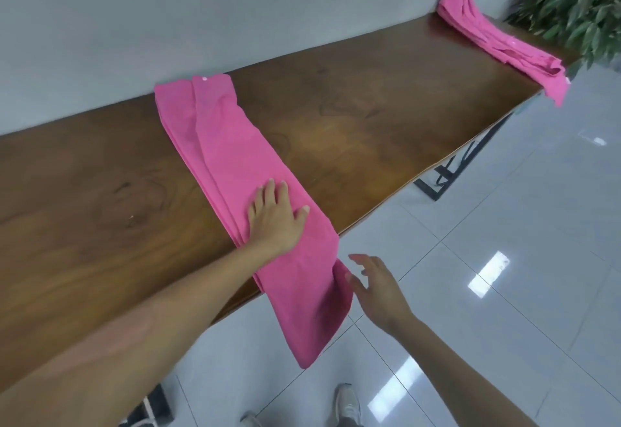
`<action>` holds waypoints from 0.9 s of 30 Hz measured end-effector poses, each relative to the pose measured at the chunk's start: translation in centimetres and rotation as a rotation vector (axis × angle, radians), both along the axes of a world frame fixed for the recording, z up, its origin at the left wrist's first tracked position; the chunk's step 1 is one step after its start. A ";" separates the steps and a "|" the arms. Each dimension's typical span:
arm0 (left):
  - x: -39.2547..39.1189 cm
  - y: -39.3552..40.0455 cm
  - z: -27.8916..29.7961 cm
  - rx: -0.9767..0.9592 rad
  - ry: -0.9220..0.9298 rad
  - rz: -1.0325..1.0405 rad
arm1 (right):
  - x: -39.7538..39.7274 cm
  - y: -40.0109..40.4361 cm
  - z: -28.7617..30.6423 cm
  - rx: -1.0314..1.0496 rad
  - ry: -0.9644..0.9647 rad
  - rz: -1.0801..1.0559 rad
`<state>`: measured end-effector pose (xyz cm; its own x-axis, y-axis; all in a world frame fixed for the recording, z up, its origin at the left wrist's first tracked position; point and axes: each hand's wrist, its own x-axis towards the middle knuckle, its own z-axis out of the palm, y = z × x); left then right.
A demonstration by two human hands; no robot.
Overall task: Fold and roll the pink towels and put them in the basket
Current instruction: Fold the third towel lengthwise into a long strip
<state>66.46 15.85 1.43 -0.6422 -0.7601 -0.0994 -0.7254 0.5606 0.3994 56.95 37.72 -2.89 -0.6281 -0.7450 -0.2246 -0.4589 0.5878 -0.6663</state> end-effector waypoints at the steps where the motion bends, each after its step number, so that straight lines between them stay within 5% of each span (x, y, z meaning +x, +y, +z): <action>1: 0.0 0.6 -0.6 -0.042 -0.009 0.016 | -0.8 -0.7 -0.7 0.020 -0.047 0.030; 11: -0.2 1.3 -2.2 -0.244 -0.033 0.097 | -3.9 -1.4 -6.0 -0.028 -0.073 0.272; 16: -0.3 1.4 -2.2 -0.244 -0.032 0.119 | -7.5 1.5 -11.9 0.354 -0.256 0.464; 19: -0.4 1.5 -2.2 -0.251 -0.045 0.130 | -7.9 0.0 -10.5 0.108 -0.412 0.330; 23: -0.5 1.5 -2.2 -0.242 -0.047 0.143 | -7.1 -4.4 -6.2 -0.090 -0.628 0.424; 27: -0.5 1.5 -2.1 -0.237 -0.041 0.149 | -5.6 -5.2 -7.0 -0.054 -0.473 0.489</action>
<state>65.92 17.36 -0.63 -0.5205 -0.8511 0.0692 -0.8197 0.5207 0.2385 51.32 32.57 -9.85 -0.0600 -0.9361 -0.3465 -0.3152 0.3471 -0.8833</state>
